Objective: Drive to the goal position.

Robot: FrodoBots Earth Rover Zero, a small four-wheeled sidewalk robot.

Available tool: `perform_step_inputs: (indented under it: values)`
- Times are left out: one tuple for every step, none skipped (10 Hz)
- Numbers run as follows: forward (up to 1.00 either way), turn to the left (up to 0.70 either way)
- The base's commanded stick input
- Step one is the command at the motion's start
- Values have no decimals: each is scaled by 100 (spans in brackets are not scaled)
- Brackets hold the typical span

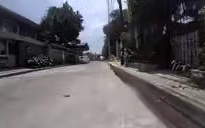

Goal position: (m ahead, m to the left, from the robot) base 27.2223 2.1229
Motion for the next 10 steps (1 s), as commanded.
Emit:
perform_step_inputs:
  values:
    - [100, -10]
    - [100, -29]
    - [100, -39]
    - [100, -33]
    - [100, -14]
    - [100, 0]
    - [100, 0]
    - [100, 0]
    - [100, 0]
    - [100, 0]
